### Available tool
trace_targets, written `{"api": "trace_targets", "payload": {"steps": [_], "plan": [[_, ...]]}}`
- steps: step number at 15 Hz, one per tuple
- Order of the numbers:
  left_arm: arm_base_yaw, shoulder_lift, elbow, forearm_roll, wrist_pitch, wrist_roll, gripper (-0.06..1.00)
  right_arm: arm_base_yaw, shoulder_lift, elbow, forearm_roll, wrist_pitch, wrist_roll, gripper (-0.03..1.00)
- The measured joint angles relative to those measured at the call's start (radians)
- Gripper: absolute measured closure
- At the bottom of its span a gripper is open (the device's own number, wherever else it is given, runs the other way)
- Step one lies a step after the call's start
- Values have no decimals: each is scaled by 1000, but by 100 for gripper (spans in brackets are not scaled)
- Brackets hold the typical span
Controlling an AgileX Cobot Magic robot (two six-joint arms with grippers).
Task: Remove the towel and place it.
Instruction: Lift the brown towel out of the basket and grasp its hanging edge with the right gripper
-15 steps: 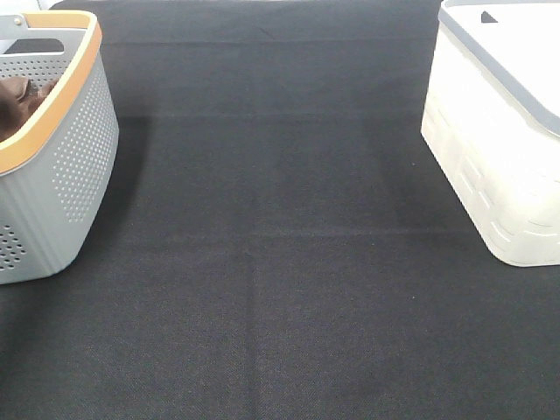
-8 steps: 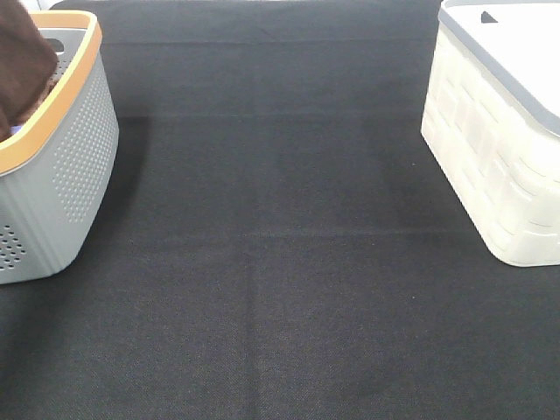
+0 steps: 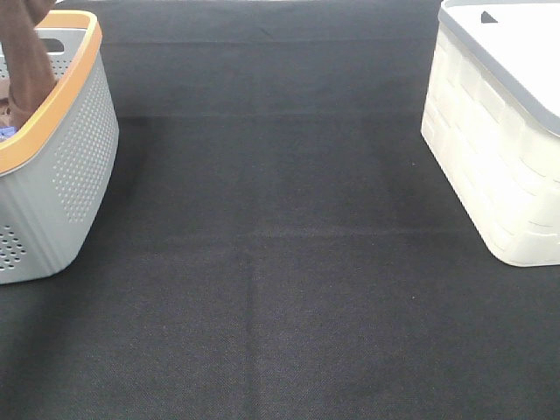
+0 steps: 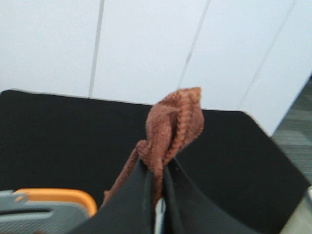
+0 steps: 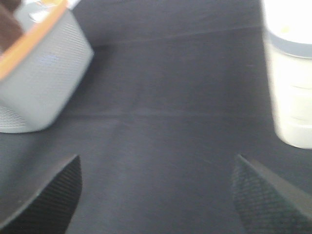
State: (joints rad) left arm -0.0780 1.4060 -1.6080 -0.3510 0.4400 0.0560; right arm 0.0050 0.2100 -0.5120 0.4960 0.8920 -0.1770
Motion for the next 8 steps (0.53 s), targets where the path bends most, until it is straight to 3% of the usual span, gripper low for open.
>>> {"api": "trace_targets", "payload": {"steps": [5, 8], "plan": [[-221, 0, 0, -10, -178, 17, 92, 7, 249, -6, 382, -62, -386, 20], [-353, 19, 0, -10, -227, 39, 92, 80, 396, -91, 465, -65, -570, 20]]}}
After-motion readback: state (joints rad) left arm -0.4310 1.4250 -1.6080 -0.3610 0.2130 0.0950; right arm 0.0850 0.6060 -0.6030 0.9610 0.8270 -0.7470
